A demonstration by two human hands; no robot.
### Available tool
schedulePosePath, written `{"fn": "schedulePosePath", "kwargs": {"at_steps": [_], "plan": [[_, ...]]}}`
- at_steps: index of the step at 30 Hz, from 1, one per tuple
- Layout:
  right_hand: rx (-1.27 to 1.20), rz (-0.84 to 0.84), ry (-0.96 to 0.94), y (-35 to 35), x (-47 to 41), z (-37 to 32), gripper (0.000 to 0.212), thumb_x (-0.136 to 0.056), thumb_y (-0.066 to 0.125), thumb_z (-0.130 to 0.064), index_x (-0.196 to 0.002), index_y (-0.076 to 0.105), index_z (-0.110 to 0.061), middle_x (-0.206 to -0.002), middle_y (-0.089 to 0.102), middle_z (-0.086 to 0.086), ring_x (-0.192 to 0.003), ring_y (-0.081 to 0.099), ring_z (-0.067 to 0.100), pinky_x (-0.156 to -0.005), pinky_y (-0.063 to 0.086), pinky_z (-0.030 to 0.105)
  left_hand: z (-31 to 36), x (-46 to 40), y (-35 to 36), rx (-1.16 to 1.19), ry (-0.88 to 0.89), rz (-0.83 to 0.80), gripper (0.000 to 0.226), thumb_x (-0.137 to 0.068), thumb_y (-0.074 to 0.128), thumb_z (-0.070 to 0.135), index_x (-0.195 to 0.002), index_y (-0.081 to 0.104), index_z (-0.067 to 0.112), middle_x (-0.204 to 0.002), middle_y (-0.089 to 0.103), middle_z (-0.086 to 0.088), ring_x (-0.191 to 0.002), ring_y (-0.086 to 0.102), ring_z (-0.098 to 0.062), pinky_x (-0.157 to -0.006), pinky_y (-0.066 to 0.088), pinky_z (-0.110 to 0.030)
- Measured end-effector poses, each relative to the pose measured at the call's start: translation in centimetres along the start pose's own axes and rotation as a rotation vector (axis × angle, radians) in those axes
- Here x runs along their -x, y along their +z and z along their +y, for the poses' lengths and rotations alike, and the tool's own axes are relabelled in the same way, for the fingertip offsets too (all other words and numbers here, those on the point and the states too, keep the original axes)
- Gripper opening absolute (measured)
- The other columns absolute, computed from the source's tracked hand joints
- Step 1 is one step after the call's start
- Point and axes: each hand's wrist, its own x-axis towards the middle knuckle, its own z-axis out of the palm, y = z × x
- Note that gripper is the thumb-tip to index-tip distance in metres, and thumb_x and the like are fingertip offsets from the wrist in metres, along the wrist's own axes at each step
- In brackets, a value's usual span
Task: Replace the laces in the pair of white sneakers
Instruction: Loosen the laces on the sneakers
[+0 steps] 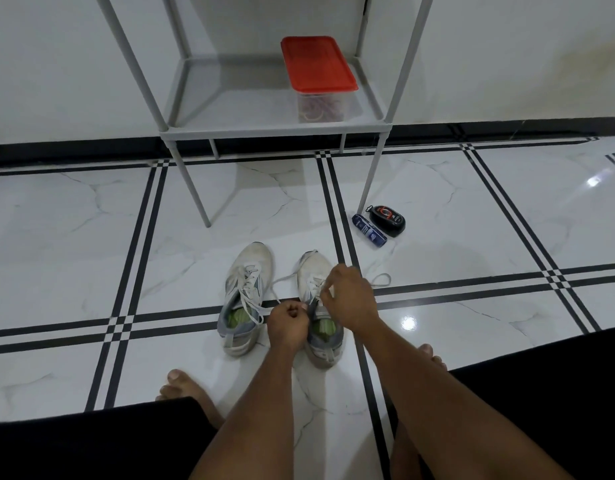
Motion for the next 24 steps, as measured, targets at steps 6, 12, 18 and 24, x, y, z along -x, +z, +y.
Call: {"fn": "schedulePosePath", "kwargs": {"at_steps": [6,12,18,24], "plan": [[-0.235,-0.13,0.127,0.5,0.5,0.7,0.047,-0.086,0.068,-0.038,-0.132,0.069,-0.03,-0.146,0.048,0.002,-0.132,0.043,0.03,-0.103,0.049,0.047,-1.1,-1.3,-0.3,0.093,-0.074,-0.078,0.012,-0.08,0.07,0.028,-0.081,0.08,0.021,-0.077,0.077,0.004,-0.081,0.075,-0.02,-0.085,0.064,-0.045],[0.05,-0.097,-0.152,0.7,-0.3,0.4,0.022,-0.1,0.059,-0.024,-0.104,0.079,-0.014,-0.117,0.065,0.003,-0.114,0.056,0.029,-0.087,0.054,0.044,-1.5,-1.8,0.1,0.109,-0.075,-0.098,0.01,-0.079,0.072,0.028,-0.08,0.08,0.022,-0.075,0.077,0.005,-0.081,0.075,-0.02,-0.085,0.064,-0.049],[-0.204,0.27,0.252,-0.8,-1.1,1.3,0.03,-0.098,0.066,-0.026,-0.127,0.068,-0.019,-0.14,0.052,0.01,-0.123,0.051,0.034,-0.091,0.053,0.049,-2.8,-3.2,-0.1,0.08,-0.078,-0.135,0.017,-0.072,0.064,0.028,-0.079,0.08,0.027,-0.077,0.078,0.005,-0.083,0.076,-0.023,-0.085,0.064,-0.051],[0.095,-0.215,-0.128,1.1,0.3,0.2,0.024,-0.098,0.063,-0.035,-0.112,0.081,-0.027,-0.138,0.057,-0.001,-0.129,0.046,0.028,-0.1,0.041,0.043,-2.9,-3.2,-0.1,0.047,-0.039,-0.144,0.017,-0.074,0.066,0.034,-0.082,0.079,0.027,-0.079,0.078,0.007,-0.083,0.076,-0.02,-0.085,0.064,-0.05]]}}
